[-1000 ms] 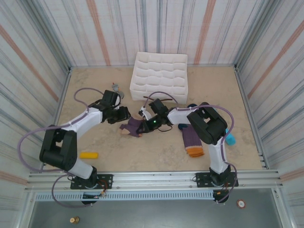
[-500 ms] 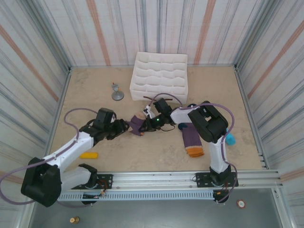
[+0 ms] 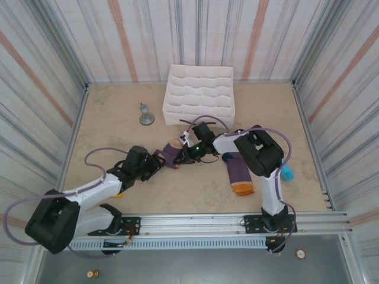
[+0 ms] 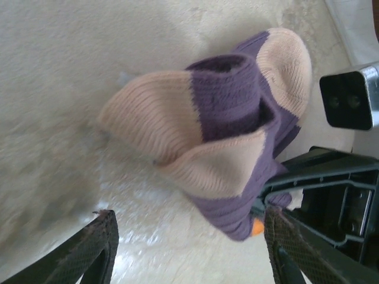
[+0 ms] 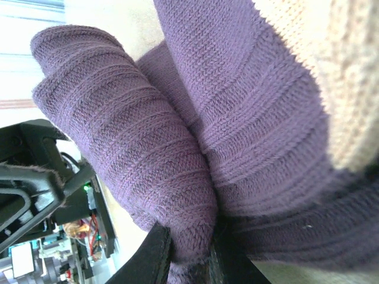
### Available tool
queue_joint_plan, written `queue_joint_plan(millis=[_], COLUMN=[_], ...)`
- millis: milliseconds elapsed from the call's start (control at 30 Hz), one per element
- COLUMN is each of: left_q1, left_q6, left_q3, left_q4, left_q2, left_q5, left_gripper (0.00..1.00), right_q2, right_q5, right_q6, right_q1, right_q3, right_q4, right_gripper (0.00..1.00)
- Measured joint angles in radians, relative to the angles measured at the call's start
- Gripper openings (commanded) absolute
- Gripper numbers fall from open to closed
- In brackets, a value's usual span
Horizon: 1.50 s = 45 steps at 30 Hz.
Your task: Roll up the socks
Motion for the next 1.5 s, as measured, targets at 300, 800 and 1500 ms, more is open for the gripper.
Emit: queue_joint_plan(millis=[300, 800, 1500], left_q1=[0.000, -0.013, -0.072], left_q6=[-0.005, 0.004, -0.007], left_q3=[0.022, 0.108, 0.185], left_q4=[0.166, 0.108, -0.210], left_q2=[0.175, 0.221, 0.155], left_q5=[-0.007, -0.025, -0.073], left_gripper=[0.43, 0.00, 0.00], right_q2=[0.003, -0.039, -0.422], right_q5=[-0.016, 0.014, 0.584], right_q6=[0.016, 0.014, -0.412], right_q1=[-0.013, -0.031, 0.247], right_q3=[0.000, -0.050, -0.183], right_q4=[-0.002, 0.038, -0.081], right_gripper=[0.00, 0.17, 0.70])
